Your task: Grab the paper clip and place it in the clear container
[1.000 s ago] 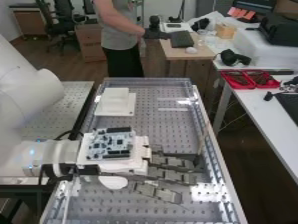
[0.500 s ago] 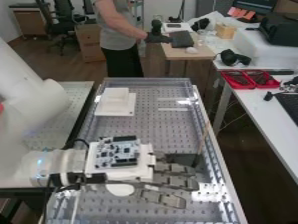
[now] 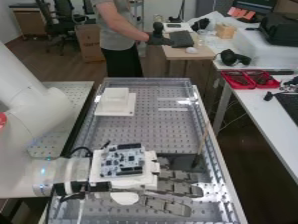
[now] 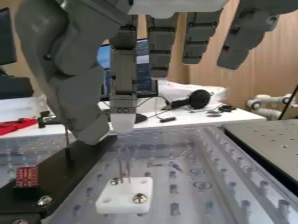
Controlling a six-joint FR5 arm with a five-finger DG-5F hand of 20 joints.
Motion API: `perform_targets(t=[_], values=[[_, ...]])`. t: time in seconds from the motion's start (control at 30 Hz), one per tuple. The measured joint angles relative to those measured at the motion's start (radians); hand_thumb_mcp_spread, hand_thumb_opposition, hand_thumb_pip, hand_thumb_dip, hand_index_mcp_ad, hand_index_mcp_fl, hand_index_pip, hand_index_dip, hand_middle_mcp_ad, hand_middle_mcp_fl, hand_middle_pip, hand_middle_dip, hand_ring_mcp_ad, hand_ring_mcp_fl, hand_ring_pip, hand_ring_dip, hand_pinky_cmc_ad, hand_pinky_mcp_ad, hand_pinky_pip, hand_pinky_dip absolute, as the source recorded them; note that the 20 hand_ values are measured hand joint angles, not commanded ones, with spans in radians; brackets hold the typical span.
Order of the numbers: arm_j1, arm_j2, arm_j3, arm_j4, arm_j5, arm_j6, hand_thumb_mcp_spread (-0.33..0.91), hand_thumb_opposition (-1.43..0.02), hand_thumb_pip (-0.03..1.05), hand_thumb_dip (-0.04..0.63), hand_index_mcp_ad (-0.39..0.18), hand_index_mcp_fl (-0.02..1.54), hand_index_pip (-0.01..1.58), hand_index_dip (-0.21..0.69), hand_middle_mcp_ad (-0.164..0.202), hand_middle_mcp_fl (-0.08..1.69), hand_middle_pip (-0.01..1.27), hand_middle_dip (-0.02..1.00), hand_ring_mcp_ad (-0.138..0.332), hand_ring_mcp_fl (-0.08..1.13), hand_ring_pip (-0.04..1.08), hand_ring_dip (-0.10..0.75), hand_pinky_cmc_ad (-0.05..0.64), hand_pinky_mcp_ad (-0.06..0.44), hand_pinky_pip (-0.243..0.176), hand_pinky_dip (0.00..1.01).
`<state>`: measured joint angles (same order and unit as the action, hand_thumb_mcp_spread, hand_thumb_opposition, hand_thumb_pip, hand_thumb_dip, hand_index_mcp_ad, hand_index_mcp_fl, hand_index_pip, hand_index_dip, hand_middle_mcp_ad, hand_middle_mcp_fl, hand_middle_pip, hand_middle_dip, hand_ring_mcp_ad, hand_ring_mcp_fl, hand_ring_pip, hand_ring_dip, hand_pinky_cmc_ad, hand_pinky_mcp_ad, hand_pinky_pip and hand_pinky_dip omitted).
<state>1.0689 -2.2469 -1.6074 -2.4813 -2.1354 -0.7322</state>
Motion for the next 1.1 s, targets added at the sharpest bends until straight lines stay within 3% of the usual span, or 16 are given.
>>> perform_targets(t=[0.47,1.1], values=[[0.0,-0.014,0.001,0.012,0.025,-0.027,0.42,-0.83,0.64,0.267,-0.117,0.37,1.38,0.087,0.042,0.19,0.11,0.17,0.113,0.02,0.1,0.059,0.265,0.246,-0.026,0.21],[-0.008,-0.032,0.02,0.005,-0.025,-0.063,0.42,-0.83,0.64,0.267,-0.122,0.37,1.38,0.075,0.045,0.2,0.1,0.17,0.117,0.03,0.1,0.059,0.265,0.241,-0.026,0.19]])
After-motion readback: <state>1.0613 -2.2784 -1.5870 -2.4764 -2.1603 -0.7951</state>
